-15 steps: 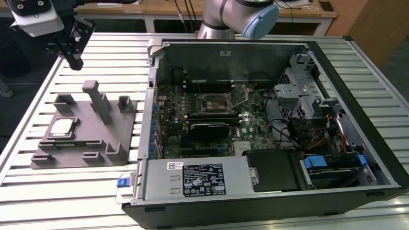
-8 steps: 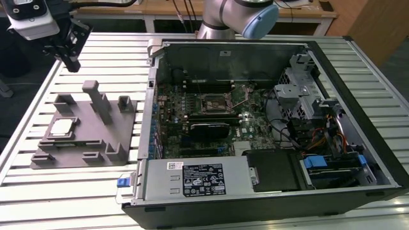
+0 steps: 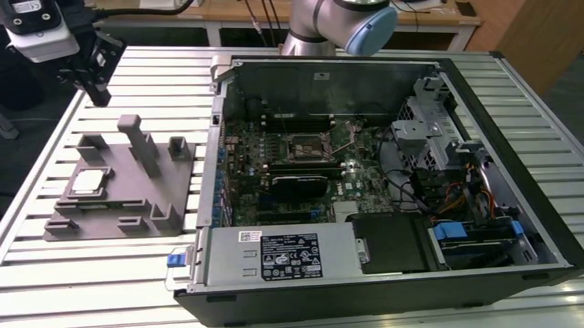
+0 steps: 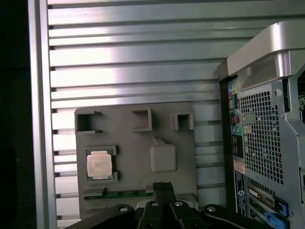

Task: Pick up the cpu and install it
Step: 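Reach for the cpu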

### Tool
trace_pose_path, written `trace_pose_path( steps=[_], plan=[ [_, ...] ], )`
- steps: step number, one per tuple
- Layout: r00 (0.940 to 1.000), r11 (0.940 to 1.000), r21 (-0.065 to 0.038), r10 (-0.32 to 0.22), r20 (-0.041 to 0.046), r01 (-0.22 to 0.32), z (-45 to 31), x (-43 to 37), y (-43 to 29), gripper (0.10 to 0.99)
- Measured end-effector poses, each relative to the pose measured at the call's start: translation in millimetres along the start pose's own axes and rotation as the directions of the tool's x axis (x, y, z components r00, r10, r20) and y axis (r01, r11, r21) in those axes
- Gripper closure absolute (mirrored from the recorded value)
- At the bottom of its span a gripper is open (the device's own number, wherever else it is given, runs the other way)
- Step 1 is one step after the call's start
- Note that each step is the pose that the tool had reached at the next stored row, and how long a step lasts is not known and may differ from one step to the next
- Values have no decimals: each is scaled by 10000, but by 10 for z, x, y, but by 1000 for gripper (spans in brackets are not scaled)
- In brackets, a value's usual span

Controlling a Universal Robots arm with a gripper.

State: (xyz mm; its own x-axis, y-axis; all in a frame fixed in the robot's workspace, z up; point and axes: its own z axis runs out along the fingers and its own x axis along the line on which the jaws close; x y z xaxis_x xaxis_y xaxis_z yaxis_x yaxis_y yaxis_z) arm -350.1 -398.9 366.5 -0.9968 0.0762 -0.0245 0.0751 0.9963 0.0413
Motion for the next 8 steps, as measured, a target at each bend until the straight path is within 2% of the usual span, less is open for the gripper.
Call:
trace_pose_path(
  steps=[8],
  plan=[
    [10000, 10000, 7, -1, 2, 1, 41, 75, -7, 980]
  ],
)
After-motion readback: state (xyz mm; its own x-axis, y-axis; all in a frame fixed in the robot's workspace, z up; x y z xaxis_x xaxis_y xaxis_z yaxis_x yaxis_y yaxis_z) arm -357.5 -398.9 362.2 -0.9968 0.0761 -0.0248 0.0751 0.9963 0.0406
